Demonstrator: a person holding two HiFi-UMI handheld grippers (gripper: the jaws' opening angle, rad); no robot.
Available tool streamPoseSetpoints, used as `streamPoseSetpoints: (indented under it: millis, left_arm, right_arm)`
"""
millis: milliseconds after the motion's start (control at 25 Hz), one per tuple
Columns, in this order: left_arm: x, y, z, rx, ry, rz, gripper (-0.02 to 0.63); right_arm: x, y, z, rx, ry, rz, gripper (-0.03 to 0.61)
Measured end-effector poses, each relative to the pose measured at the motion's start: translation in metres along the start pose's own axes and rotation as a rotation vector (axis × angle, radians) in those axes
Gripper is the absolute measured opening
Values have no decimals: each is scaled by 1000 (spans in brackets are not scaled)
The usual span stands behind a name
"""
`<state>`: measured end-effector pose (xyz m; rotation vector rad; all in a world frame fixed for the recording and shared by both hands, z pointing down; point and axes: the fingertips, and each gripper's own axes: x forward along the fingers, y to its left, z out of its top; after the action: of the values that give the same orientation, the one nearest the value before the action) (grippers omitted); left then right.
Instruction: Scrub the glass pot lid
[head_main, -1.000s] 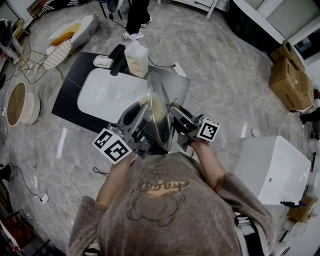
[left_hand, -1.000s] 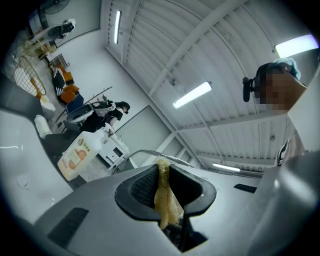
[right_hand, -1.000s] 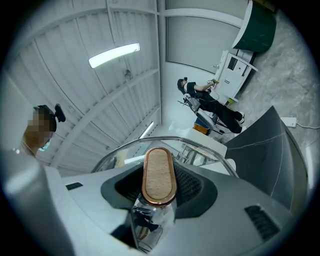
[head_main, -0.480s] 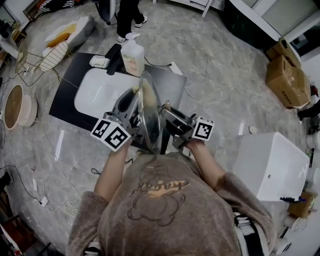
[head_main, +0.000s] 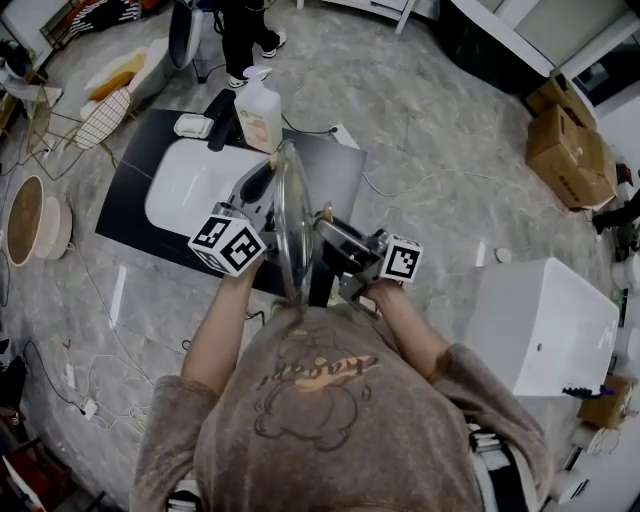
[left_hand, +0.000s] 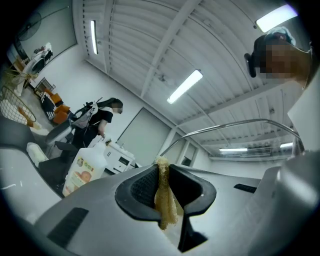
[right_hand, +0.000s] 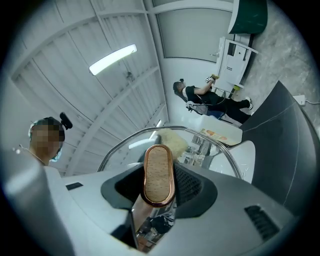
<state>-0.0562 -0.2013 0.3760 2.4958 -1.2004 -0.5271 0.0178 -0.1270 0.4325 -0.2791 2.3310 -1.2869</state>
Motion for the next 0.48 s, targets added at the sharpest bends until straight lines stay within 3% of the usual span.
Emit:
streamPoseSetpoints:
  millis: [480]
  left_arm:
    - [-6,10,-63,-46,163,25,72]
  right_arm:
    - [-3,9,11,33,-82,36,176]
